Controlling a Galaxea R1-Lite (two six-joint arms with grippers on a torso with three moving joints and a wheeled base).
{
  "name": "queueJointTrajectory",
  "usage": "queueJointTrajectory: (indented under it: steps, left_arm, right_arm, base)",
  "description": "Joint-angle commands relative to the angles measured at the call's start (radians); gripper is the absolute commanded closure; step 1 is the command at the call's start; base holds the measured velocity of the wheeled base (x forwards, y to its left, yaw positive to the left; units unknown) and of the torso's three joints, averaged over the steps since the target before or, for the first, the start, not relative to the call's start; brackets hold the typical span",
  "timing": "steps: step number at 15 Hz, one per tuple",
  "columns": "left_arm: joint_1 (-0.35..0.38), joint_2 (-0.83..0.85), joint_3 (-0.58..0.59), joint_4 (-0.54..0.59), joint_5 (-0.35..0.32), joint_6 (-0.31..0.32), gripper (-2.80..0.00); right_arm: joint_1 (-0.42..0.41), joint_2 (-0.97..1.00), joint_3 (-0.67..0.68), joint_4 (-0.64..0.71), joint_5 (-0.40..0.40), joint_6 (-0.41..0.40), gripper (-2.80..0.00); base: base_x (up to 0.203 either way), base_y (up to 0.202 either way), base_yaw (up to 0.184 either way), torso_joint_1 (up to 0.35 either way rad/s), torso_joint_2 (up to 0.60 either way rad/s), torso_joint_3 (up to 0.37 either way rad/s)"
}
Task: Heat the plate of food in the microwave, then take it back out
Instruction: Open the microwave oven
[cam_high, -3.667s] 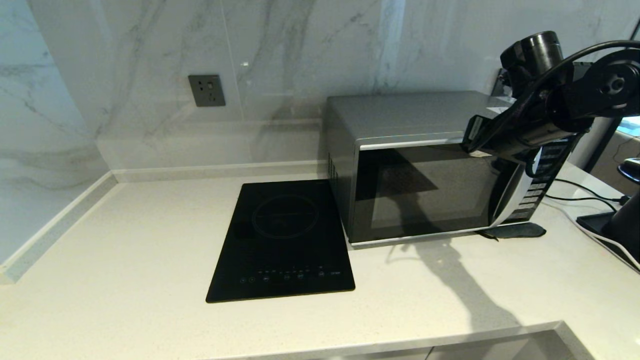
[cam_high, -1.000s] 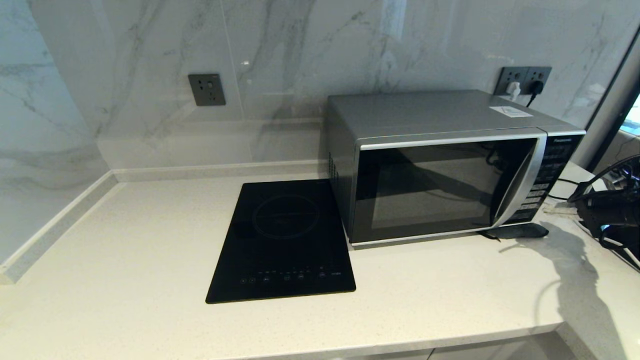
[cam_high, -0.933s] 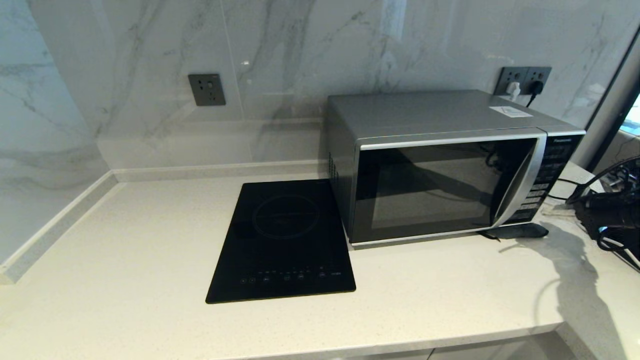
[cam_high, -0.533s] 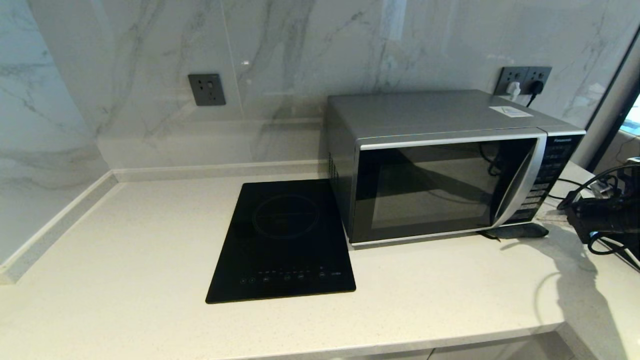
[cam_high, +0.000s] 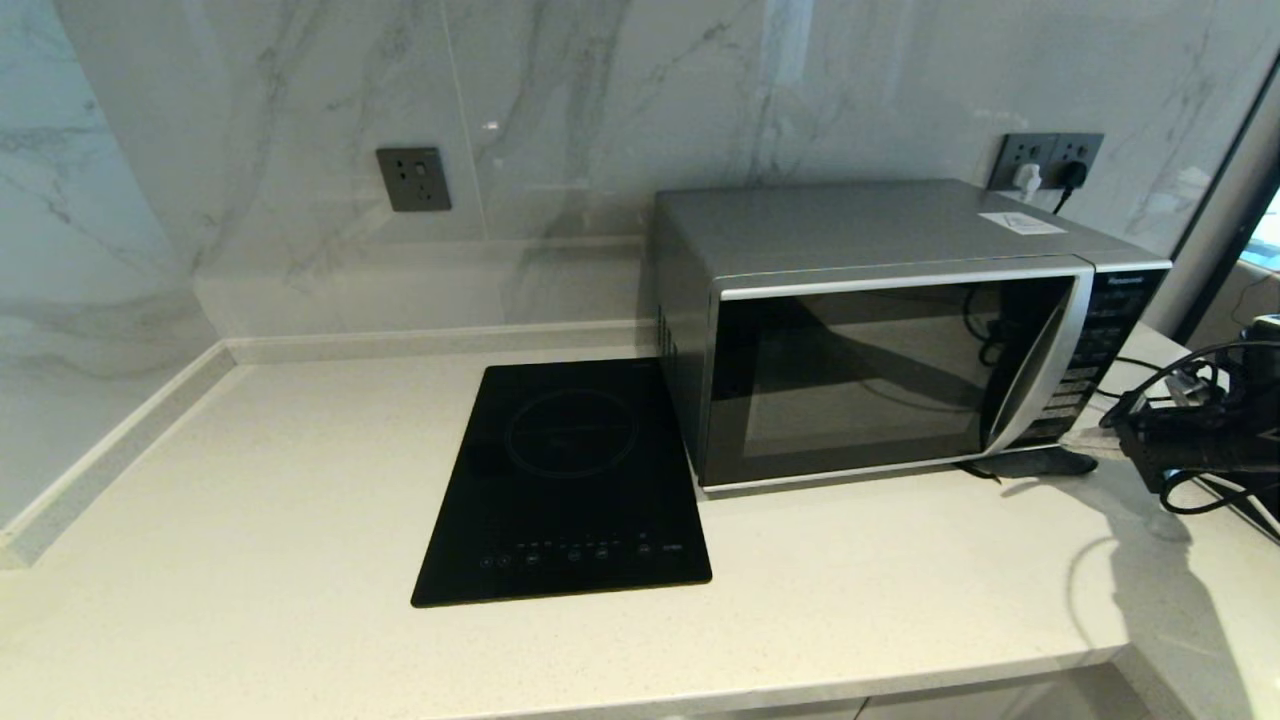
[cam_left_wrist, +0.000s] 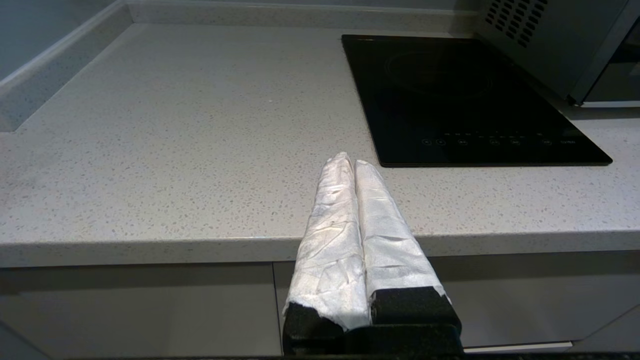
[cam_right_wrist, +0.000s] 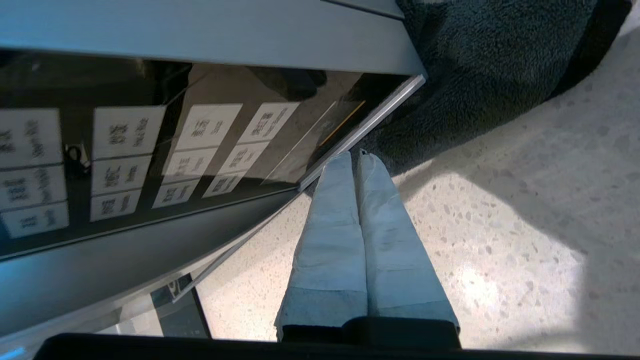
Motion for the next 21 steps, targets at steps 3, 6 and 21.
queueJointTrajectory:
  steps: [3,6,21]
  left_arm:
    - [0.0,0.002,0.0,0.0,0.0,-0.001,0.0]
    - [0.0,0.002,0.0,0.0,0.0,-0.001,0.0]
    - [0.0,0.002,0.0,0.0,0.0,-0.001,0.0]
  right_arm:
    - [0.006,0.023,-0.018,0.001,0.007,0.003,0.0]
    - [0.01,0.03,-0.027,-0.001,0.011,0.003,0.0]
    - [0.042,0.05,-0.071,-0.036,0.014,0.005,0.0]
  base:
    - [0.0,0.0,0.0,0.0,0.0,0.0]
    - [0.0,0.0,0.0,0.0,0.0,0.0]
    - [0.0,0.0,0.0,0.0,0.0,0.0]
